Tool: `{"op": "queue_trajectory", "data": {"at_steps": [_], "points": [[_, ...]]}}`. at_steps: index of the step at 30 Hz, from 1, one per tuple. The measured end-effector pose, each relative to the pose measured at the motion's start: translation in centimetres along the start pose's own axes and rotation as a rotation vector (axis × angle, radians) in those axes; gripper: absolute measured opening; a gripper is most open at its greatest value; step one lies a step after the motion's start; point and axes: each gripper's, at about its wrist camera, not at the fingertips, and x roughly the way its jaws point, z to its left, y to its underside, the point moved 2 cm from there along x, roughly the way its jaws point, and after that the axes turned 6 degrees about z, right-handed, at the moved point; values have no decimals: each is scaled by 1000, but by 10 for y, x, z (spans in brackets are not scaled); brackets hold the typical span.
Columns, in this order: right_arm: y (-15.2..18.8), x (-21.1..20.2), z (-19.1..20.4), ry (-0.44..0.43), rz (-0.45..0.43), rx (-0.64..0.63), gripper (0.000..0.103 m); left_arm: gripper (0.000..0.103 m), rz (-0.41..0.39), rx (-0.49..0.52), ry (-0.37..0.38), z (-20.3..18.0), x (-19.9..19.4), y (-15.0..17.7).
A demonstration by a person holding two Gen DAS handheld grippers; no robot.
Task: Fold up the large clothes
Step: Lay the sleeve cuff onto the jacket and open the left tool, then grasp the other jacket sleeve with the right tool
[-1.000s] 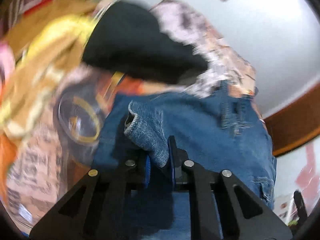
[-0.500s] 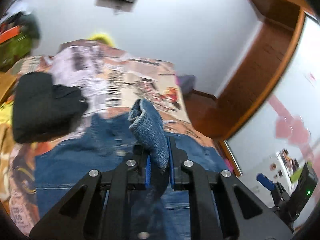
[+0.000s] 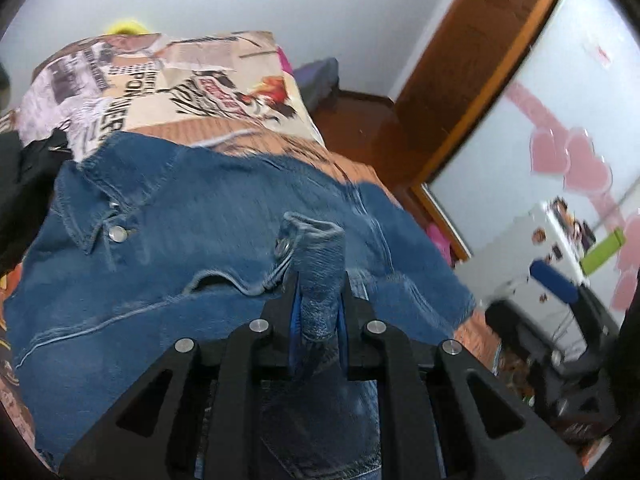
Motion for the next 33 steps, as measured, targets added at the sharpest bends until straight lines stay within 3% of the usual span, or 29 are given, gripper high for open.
{"op": "queue_trajectory", "data": {"at_steps": [7, 11, 19, 26, 33], "points": [[9, 5, -22, 18, 44, 50, 103, 21, 24, 109, -82, -24, 6, 12], [11, 3, -30, 27, 47, 61, 103, 37, 22, 119, -60, -28, 1, 16], [9, 1, -37, 14, 39, 86, 103, 48, -74, 183, -124, -41, -34, 20], [8, 4, -47, 1, 50, 110, 103, 59, -163, 145, -209, -20, -62, 14], [16, 15, -77, -27, 105, 211, 103, 60, -187, 65, -310, 31, -74, 18]]}}
